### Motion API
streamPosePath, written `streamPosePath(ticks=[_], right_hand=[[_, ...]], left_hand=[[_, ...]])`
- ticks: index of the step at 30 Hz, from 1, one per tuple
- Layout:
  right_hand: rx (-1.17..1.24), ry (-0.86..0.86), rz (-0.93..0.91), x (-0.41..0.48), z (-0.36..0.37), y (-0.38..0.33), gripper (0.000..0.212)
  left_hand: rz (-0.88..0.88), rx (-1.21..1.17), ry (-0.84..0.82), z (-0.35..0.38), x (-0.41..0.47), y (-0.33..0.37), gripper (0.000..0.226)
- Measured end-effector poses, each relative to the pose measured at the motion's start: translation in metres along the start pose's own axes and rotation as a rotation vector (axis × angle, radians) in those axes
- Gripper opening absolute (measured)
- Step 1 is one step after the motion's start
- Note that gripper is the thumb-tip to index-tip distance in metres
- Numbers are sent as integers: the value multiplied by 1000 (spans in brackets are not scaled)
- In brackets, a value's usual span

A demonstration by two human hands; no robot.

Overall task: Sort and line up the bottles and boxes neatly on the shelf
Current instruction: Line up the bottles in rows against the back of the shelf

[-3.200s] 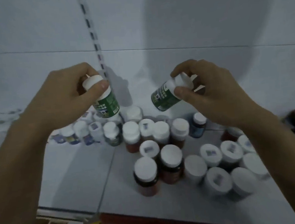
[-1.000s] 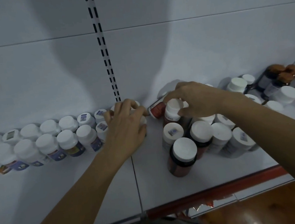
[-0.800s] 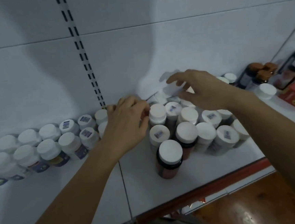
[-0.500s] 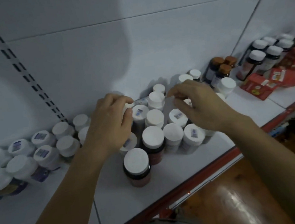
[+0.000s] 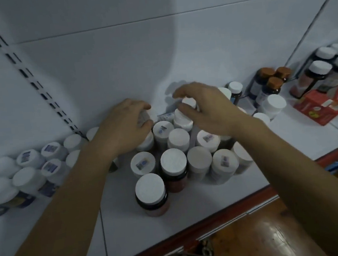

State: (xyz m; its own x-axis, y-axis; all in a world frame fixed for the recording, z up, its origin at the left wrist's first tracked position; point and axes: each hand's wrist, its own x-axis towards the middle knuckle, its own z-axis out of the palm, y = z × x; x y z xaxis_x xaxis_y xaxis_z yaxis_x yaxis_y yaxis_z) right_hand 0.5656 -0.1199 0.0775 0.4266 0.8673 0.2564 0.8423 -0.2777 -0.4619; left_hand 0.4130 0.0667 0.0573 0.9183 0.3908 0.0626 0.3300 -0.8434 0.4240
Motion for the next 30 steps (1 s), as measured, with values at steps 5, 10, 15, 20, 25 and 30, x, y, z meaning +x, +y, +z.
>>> streamPosePath(ticks=[5, 10, 15, 20, 25, 30], right_hand=[[-268, -551, -41, 46, 15, 12, 31], [-269, -446, -101, 41, 24, 17, 50], [-189, -342, -91, 34, 20, 28, 30], [-124, -222, -67, 21, 2, 52, 27], [-208, -140, 48, 4, -12, 67, 30], [-94, 105, 109, -30, -17, 84, 29]], left_hand=[[-176, -49, -178, 7, -6, -6, 62], [-189, 24, -278, 9, -3, -5, 53], [-154, -34, -245, 3, 13, 13, 38], [-185, -211, -123, 20, 20, 29, 19], [-207, -385, -78, 43, 29, 48, 28], [-129, -360, -33, 55, 48, 68, 27]])
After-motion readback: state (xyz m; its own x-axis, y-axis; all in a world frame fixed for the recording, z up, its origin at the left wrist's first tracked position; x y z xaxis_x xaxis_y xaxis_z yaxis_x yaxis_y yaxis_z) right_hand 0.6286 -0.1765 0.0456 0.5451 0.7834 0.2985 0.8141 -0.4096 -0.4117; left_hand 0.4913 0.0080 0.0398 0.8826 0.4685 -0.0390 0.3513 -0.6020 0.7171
